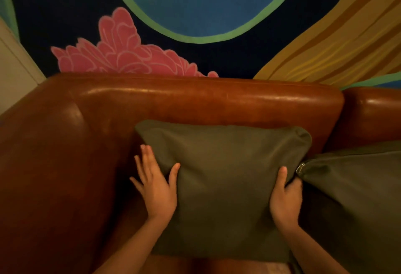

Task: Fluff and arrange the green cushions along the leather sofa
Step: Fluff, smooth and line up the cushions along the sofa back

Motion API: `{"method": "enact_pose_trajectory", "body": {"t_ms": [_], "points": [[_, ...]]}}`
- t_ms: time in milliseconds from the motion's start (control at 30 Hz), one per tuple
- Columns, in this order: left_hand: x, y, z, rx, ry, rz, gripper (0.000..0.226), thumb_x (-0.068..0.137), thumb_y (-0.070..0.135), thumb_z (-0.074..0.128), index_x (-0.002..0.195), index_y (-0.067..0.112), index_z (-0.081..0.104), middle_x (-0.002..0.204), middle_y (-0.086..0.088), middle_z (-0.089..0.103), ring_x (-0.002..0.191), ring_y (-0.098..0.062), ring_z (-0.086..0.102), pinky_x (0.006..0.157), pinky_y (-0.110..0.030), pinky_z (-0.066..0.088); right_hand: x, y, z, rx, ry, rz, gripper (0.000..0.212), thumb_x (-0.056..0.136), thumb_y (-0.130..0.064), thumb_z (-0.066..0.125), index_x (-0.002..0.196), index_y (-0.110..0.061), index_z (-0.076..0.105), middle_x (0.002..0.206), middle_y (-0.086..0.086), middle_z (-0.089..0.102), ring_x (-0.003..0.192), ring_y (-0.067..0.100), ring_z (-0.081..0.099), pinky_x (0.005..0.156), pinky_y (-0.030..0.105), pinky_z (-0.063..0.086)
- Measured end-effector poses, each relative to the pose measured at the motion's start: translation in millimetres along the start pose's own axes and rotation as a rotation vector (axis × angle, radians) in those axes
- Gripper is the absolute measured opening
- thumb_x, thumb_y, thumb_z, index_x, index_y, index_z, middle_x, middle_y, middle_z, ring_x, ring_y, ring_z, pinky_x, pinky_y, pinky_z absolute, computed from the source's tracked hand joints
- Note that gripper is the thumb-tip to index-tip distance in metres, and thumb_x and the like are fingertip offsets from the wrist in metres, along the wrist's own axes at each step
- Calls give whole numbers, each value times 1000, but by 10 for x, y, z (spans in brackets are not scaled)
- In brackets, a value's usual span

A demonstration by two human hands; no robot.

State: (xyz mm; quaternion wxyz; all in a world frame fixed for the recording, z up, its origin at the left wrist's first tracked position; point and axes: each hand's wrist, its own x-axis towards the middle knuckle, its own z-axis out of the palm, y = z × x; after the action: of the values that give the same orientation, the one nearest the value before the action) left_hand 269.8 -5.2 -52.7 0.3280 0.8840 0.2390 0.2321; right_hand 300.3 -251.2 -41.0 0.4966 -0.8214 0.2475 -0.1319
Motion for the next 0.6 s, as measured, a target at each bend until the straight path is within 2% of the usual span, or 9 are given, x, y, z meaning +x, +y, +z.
{"method": "enact_pose_trajectory", "body": {"t_ms": [67, 100, 133, 200, 267, 333, 433, 600], "points": [[-199, 97, 6, 71, 24, 158, 59, 96, 57, 10, 150, 33, 6, 159, 13, -3, 146, -17, -7, 109, -69, 9, -261, -32, 40, -109, 52, -93, 72, 96, -50, 34, 147, 0, 28, 151, 26, 29, 140, 40, 27, 114, 48, 21], [-271, 159, 32, 101, 9, 222, 55, 97, 54, 7, 149, 36, 7, 159, 14, -3, 146, -15, -10, 109, -68, 5, -388, -42, 69, -166, 60, -169, 76, 94, -51, 30, 149, 0, 23, 155, 26, 20, 143, 40, 21, 115, 50, 16], [-336, 246, 51, 137, -17, 299, 53, 97, 53, 7, 148, 37, 7, 159, 13, 1, 146, -14, -11, 110, -67, 2, -519, -64, 99, -229, 49, -296, 76, 93, -50, 27, 151, -2, 20, 157, 24, 14, 145, 38, 15, 115, 52, 12], [-447, 407, 115, 261, -86, 506, 53, 98, 49, 12, 149, 34, 10, 159, 10, 4, 147, -16, -8, 109, -65, -1, -713, -105, 173, -389, -30, -664, 65, 95, -44, 28, 150, -10, 23, 158, 16, 15, 148, 29, 5, 116, 51, 5], [-488, 461, 200, 412, -131, 647, 56, 97, 43, 23, 150, 28, 15, 160, 11, 1, 147, -21, 1, 107, -69, 4, -712, -98, 233, -578, -131, -1012, 55, 97, -37, 31, 148, -18, 29, 158, 3, 22, 149, 20, 8, 116, 51, 7], [-429, 383, 243, 464, -147, 609, 57, 93, 43, 28, 147, 28, 23, 158, 10, 13, 146, -22, 12, 107, -69, 8, -501, -89, 233, -722, -226, -1192, 55, 95, -39, 34, 147, -20, 37, 156, -4, 26, 145, 17, 23, 115, 50, 13], [-272, 231, 253, 485, -166, 565, 60, 92, 48, 29, 148, 28, 24, 155, 9, 26, 144, -17, 16, 110, -65, 6, -123, -38, 155, -859, -294, -1252, 66, 92, -55, 37, 148, -21, 35, 155, -5, 30, 143, 15, 30, 116, 50, 16], [-132, 162, 300, 468, -169, 605, 62, 92, 51, 29, 150, 29, 19, 156, 10, 18, 145, -17, 12, 112, -63, 2, 138, 50, 121, -856, -283, -1205, 72, 93, -61, 31, 152, -23, 21, 158, -7, 18, 147, 14, 16, 118, 49, 12]]}}
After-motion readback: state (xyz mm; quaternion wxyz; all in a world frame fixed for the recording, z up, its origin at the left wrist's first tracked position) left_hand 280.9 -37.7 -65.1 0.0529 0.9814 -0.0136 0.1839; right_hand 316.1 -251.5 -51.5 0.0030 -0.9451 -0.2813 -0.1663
